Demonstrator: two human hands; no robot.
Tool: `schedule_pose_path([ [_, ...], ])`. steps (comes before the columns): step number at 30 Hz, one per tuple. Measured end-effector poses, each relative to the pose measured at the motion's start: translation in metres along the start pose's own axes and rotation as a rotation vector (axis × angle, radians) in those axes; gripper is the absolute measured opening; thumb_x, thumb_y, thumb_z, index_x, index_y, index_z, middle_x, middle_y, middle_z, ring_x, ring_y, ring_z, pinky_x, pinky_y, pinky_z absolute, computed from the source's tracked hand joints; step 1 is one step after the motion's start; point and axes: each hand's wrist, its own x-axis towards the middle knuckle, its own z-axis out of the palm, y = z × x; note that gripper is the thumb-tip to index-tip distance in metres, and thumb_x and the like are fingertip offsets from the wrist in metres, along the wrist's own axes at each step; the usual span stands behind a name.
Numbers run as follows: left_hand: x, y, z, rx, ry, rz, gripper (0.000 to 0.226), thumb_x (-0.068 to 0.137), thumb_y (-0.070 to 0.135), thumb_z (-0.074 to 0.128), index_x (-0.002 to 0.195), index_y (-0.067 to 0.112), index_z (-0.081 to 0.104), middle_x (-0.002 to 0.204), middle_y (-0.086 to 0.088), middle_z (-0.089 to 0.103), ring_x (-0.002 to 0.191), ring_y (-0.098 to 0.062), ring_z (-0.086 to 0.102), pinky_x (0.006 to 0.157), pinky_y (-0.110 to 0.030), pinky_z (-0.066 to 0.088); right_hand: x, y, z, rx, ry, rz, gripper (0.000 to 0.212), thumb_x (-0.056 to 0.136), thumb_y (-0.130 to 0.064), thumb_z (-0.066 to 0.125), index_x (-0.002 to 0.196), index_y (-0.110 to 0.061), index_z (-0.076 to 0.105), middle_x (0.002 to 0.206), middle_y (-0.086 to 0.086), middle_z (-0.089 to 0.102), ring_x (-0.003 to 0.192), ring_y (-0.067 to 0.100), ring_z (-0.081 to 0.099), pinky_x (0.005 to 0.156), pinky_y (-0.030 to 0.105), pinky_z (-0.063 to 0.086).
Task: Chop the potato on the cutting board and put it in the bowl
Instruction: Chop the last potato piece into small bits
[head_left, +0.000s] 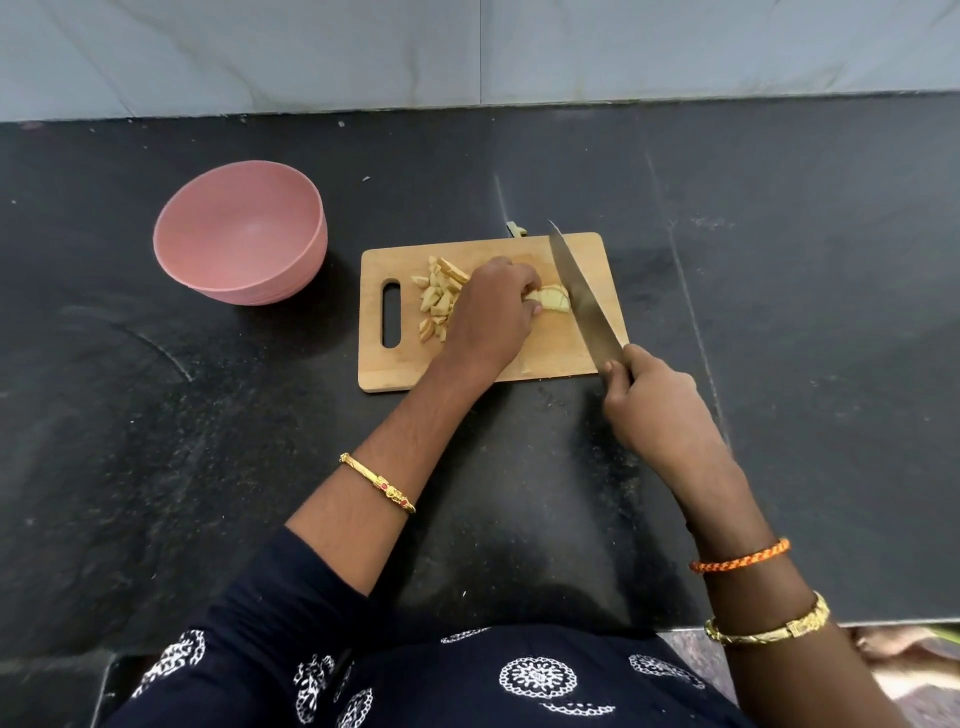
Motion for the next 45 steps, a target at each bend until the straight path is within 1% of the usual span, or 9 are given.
schedule_pose_path([
  [10, -0.001, 0.005, -0.021, 0.016, 0.022, -0.084, 0.032, 0.089, -0.002, 0.053, 0.116, 0.009, 0.064, 0.113, -0.010, 0.065, 0.100, -0.021, 0.061, 0.083, -0.025, 0.047, -0.008, -0.011, 0.012, -0.015, -0.064, -0.091, 0.021, 0.100, -0.030, 0.036, 0.086, -0.017, 0.044, 0.074, 0.008, 0.052, 0.073, 0.031, 0.054, 0.064, 0.034, 0.042],
  [14, 0.001, -0.005, -0.037, 0.018, 0.056, -0.131, 0.024, 0.089, 0.003, 0.055, 0.108, 0.011, 0.069, 0.105, -0.009, 0.069, 0.094, -0.020, 0.064, 0.081, -0.026, 0.049, -0.014, -0.015, 0.015, -0.060, -0.067, -0.144, 0.021, 0.101, -0.032, 0.035, 0.086, -0.020, 0.042, 0.069, 0.003, 0.048, 0.064, 0.023, 0.050, 0.062, 0.033, 0.040],
  [17, 0.004, -0.010, -0.048, -0.052, 0.127, -0.137, 0.020, 0.089, 0.010, 0.058, 0.106, 0.011, 0.069, 0.097, -0.007, 0.071, 0.087, -0.017, 0.067, 0.085, -0.032, 0.054, -0.019, -0.018, 0.015, -0.090, 0.058, -0.174, 0.020, 0.101, -0.034, 0.034, 0.091, -0.020, 0.043, 0.065, 0.000, 0.045, 0.060, 0.023, 0.046, 0.060, 0.033, 0.038],
  [21, 0.005, -0.012, -0.053, -0.223, 0.167, -0.140, 0.012, 0.088, 0.013, 0.062, 0.095, 0.012, 0.071, 0.083, 0.000, 0.069, 0.067, -0.009, 0.068, 0.070, -0.024, 0.057, -0.019, -0.021, 0.019, -0.093, 0.044, -0.209, 0.020, 0.101, -0.035, 0.035, 0.093, -0.020, 0.045, 0.070, 0.005, 0.053, 0.065, 0.028, 0.053, 0.061, 0.037, 0.046],
  [23, 0.005, -0.013, -0.050, -0.383, 0.128, -0.208, 0.012, 0.089, 0.016, 0.061, 0.095, 0.013, 0.071, 0.080, 0.001, 0.070, 0.059, -0.006, 0.067, 0.062, -0.020, 0.056, -0.019, -0.018, 0.021, -0.032, 0.064, -0.212, 0.020, 0.100, -0.035, 0.036, 0.089, -0.021, 0.044, 0.072, 0.006, 0.056, 0.068, 0.030, 0.056, 0.062, 0.037, 0.047],
  [27, 0.007, -0.024, -0.050, -1.095, 0.095, -0.585, 0.024, 0.096, 0.020, 0.049, 0.110, 0.005, 0.062, 0.085, -0.003, 0.066, 0.059, -0.008, 0.059, 0.057, -0.020, 0.051, -0.017, -0.014, 0.020, 0.079, 0.090, -0.174, 0.025, 0.100, -0.032, 0.039, 0.077, -0.024, 0.038, 0.064, 0.002, 0.050, 0.061, 0.022, 0.050, 0.055, 0.031, 0.037],
  [30, 0.009, -0.036, -0.056, -1.349, 0.177, -0.621, 0.022, 0.098, 0.015, 0.040, 0.112, 0.007, 0.056, 0.087, -0.005, 0.064, 0.055, -0.008, 0.056, 0.052, -0.019, 0.046, -0.017, -0.010, 0.018, 0.132, 0.122, -0.157, 0.031, 0.100, -0.030, 0.041, 0.071, -0.023, 0.035, 0.060, 0.002, 0.049, 0.054, 0.019, 0.047, 0.049, 0.030, 0.034],
  [39, 0.002, -0.042, -0.036, -0.981, 0.507, -0.345, 0.019, 0.092, -0.002, 0.039, 0.098, 0.005, 0.055, 0.079, -0.008, 0.062, 0.053, -0.012, 0.052, 0.050, -0.021, 0.042, -0.027, -0.008, 0.034, 0.092, 0.051, -0.084, 0.010, 0.100, -0.027, 0.036, 0.096, -0.019, 0.040, 0.074, 0.010, 0.059, 0.071, 0.033, 0.060, 0.068, 0.047, 0.053],
  [45, -0.015, -0.033, -0.006, -0.806, 0.644, -0.055, 0.015, 0.087, -0.008, 0.043, 0.090, -0.001, 0.056, 0.074, -0.006, 0.059, 0.060, -0.015, 0.053, 0.057, -0.032, 0.044, -0.030, -0.030, 0.043, 0.076, -0.038, -0.148, 0.011, 0.100, -0.025, 0.035, 0.108, -0.018, 0.038, 0.081, 0.010, 0.059, 0.076, 0.031, 0.061, 0.069, 0.043, 0.053],
])
